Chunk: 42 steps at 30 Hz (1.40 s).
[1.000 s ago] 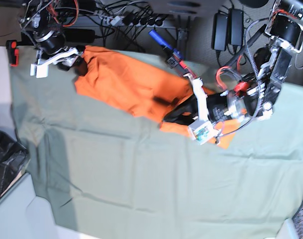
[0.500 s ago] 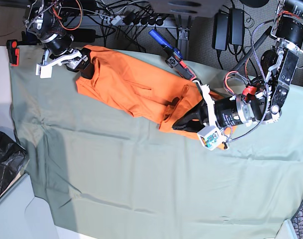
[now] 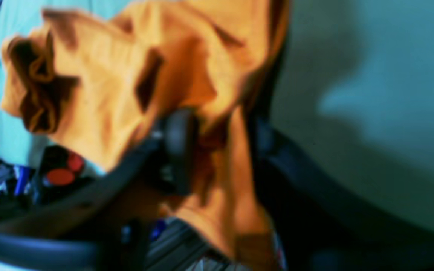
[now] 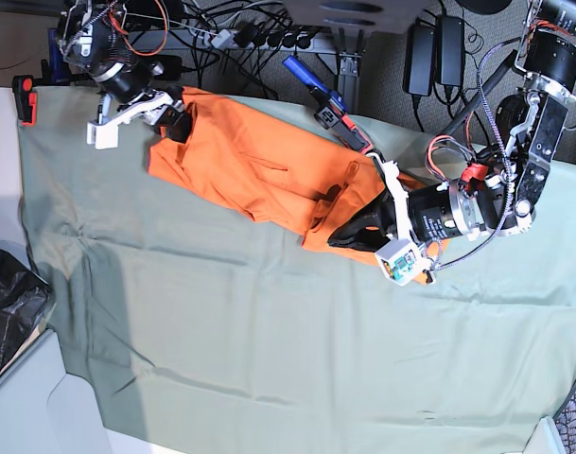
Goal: Fold the T-shirt properly
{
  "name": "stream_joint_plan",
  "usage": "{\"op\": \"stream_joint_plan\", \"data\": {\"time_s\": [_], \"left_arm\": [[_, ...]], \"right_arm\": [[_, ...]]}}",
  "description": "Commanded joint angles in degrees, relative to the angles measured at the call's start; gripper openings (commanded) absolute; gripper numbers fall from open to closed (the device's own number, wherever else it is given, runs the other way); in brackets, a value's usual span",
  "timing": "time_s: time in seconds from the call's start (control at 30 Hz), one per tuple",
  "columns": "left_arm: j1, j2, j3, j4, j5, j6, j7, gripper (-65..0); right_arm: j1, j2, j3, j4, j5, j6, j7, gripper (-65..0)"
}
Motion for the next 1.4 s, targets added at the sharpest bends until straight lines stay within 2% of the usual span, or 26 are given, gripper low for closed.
{"op": "stream_joint_plan", "data": {"time_s": [0.0, 0.1, 0.33, 0.47, 0.7, 0.77, 0.87, 0.93, 1.03, 1.2, 1.37], "left_arm": [[-0.9, -0.2, -0.2, 1.1, -1.0, -0.5, -1.2, -65.0], [-0.9, -0.2, -0.2, 1.1, -1.0, -0.5, -1.2, -65.0], [-1.1, -0.2, -0.3, 1.5, -3.0, -0.5, 1.2, -65.0], [-1.1, -1.1, -1.1, 4.3, -3.0, -0.5, 1.3, -65.0], [-1.0, -5.2, -5.7, 6.5, -3.0, -0.5, 1.7, -65.0], [-1.0, -6.8, -7.0, 6.5, -3.0, -0.5, 2.2, -65.0], [-0.5, -9.7, -9.6, 6.5, -3.0, -0.5, 2.4, -65.0], [0.0, -11.8, -11.7, 6.5, -3.0, -0.5, 2.4, -65.0], [0.6, -14.8, -14.7, 6.4, -3.0, -0.5, 2.4, -65.0], [2.5, -19.4, -18.4, 6.4, -5.2, -0.5, 2.4, -65.0], [3.1, -22.8, -19.1, 6.4, -5.6, -0.5, 2.6, -65.0]], "right_arm": [[-0.2, 0.7, 0.2, 0.8, -0.3, 7.4, 2.0, -52.2], [-0.2, 0.7, 0.2, 0.8, -1.1, 7.4, 3.2, -65.0], [0.0, 0.9, 0.3, 0.8, -3.7, 7.4, 4.1, -65.0], [0.1, 1.6, 2.7, 0.7, -6.7, 7.4, 5.1, -65.0], [0.1, 6.4, 9.2, 0.7, -7.0, 7.3, 4.8, -65.0], [0.1, 7.6, 10.9, 0.7, -5.6, 7.4, 4.5, -65.0], [0.2, 7.8, 12.0, 0.9, 1.1, 7.4, 3.1, -65.0], [0.2, 6.7, 11.8, 1.9, 4.1, 8.9, 2.0, -65.0], [0.5, 2.5, 11.2, 5.4, 6.4, 9.3, 1.0, -65.0], [0.6, -5.9, 7.3, 15.1, 5.0, 9.3, 1.0, -65.0], [0.6, -11.8, -1.2, 21.6, 0.9, 9.3, 3.6, -65.0]]}}
